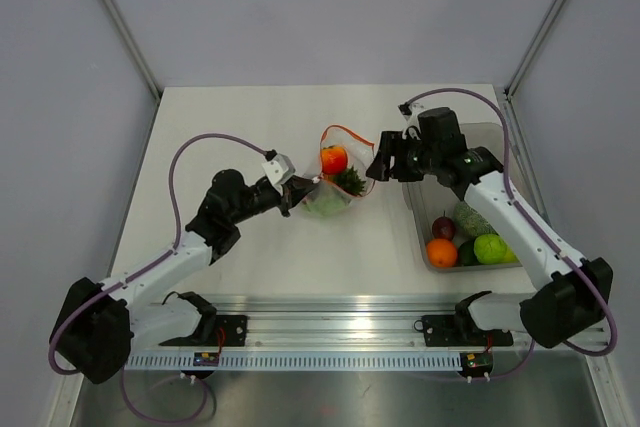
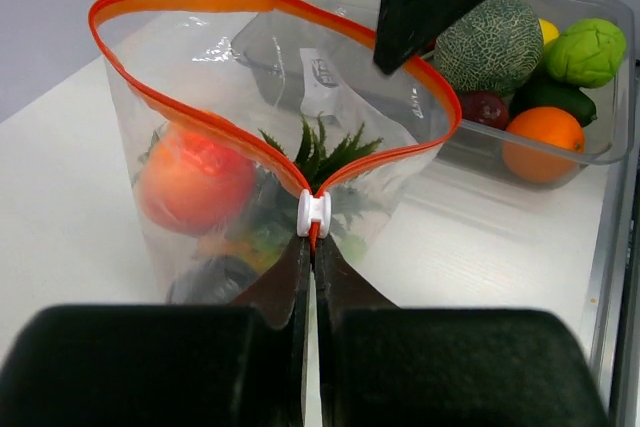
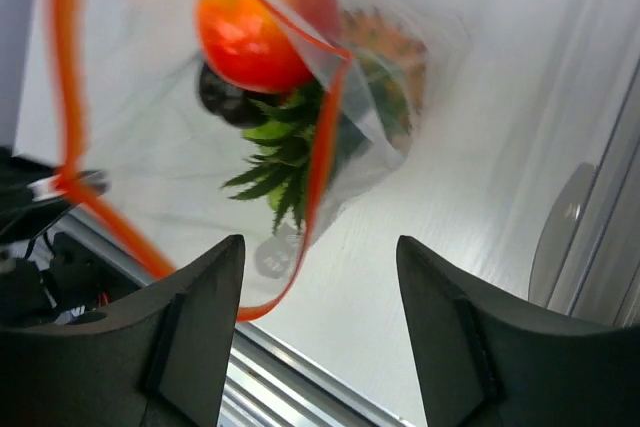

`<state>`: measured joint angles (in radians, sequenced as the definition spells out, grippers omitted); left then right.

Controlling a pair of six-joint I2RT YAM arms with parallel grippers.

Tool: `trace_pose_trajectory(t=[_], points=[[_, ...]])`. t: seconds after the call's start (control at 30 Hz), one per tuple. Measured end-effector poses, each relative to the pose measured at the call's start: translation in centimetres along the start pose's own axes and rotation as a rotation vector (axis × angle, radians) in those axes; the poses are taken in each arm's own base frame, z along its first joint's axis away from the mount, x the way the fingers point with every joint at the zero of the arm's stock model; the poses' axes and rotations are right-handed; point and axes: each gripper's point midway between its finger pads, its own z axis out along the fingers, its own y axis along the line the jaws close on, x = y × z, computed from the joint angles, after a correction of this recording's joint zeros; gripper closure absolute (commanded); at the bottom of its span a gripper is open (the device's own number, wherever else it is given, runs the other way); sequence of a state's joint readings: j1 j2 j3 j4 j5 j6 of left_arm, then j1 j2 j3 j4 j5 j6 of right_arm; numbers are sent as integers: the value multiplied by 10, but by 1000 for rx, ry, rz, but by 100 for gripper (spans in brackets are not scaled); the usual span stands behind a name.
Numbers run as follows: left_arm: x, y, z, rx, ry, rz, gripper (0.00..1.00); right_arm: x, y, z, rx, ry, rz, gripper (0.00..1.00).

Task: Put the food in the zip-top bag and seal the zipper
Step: Zip the zipper food storage bag at the center of the board.

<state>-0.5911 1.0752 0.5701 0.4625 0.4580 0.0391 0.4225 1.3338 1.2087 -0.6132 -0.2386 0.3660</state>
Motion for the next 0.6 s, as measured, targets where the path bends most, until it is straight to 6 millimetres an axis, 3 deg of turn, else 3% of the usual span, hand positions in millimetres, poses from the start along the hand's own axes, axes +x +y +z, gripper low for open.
trace_pose_trajectory(t=[0.13, 0.3, 0.6], points=[[4, -1, -3, 97, 35, -10, 100, -20, 41, -39, -148, -117, -207, 31], [2, -11, -1, 223, 64, -19, 100, -15, 101, -65, -377, -206, -560, 30], [10, -23, -10, 319, 89, -17, 100, -11, 125, -52, -553, -269, -989, 32]])
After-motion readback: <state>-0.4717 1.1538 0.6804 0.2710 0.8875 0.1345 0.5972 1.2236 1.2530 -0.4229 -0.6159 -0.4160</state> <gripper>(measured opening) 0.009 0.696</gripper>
